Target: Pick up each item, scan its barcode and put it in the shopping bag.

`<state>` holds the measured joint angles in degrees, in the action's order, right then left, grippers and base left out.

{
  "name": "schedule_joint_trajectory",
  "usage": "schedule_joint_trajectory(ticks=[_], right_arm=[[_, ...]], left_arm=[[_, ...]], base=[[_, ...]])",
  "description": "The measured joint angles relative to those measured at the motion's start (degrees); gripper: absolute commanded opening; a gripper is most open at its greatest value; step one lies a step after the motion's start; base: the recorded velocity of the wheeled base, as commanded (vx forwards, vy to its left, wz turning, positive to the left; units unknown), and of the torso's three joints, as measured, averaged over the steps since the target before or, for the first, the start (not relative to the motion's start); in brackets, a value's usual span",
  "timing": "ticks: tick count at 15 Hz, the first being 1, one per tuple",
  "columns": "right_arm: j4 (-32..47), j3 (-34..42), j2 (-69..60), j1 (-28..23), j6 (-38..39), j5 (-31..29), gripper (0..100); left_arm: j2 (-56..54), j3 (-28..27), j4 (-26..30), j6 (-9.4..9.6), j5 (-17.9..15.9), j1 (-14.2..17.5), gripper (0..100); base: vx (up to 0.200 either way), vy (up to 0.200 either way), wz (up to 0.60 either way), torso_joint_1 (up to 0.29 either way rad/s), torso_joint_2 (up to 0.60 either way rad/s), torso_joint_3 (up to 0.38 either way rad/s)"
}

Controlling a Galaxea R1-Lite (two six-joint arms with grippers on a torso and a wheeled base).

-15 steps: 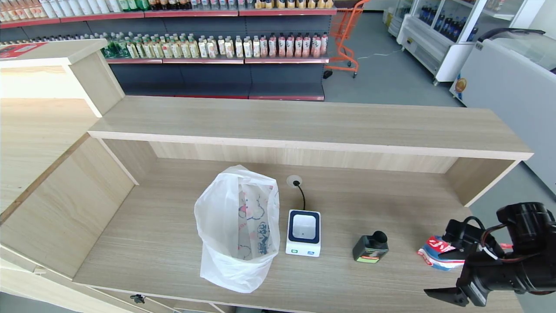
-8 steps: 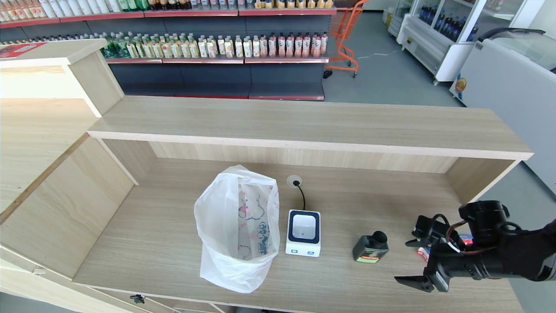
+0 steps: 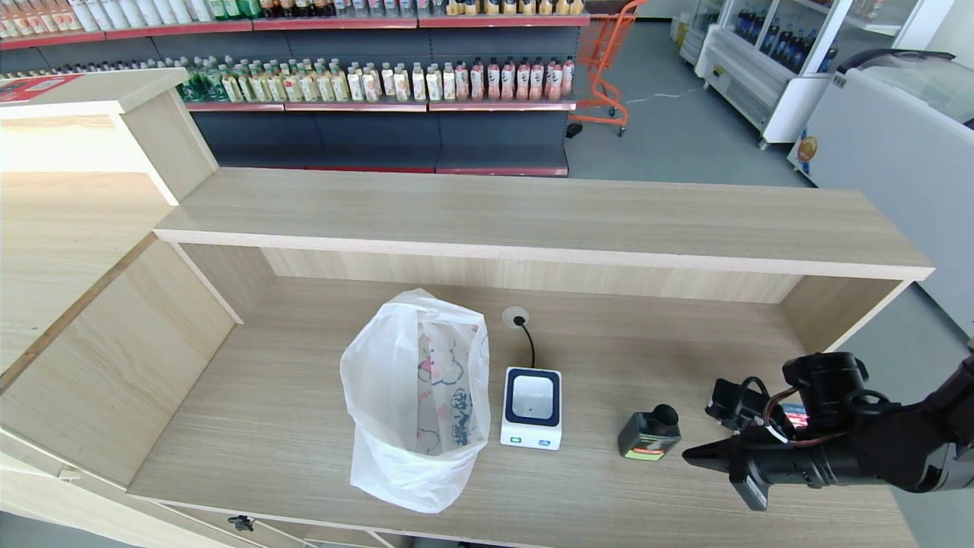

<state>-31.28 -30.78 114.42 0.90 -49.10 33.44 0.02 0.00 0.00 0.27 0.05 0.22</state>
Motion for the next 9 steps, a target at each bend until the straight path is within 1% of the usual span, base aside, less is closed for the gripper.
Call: schedule_joint_trajectory(ticks=[2,3,9], right_arm=[[0.0,0.3,-1.0,-0.1,0.0,0.0,0],[0.0,0.5,-1.8,-0.4,-0.1,-0.2,100],[0.0,-1.1,-1.5,-0.4,-0.4,-1.2,100]], left_arm=[[0.0,0.0,0.0,-0.02,0.0,0.0,100],[0.0,0.0,0.0,0.00,0.0,0.0,100],[0.0,0.0,0.0,-0.02,0.0,0.0,100]], base=[[0.000,0.000,0.00,0.000,0.00,0.000],[0.000,0.000,0.00,0.000,0.00,0.000],[0.000,0.000,0.00,0.000,0.00,0.000]])
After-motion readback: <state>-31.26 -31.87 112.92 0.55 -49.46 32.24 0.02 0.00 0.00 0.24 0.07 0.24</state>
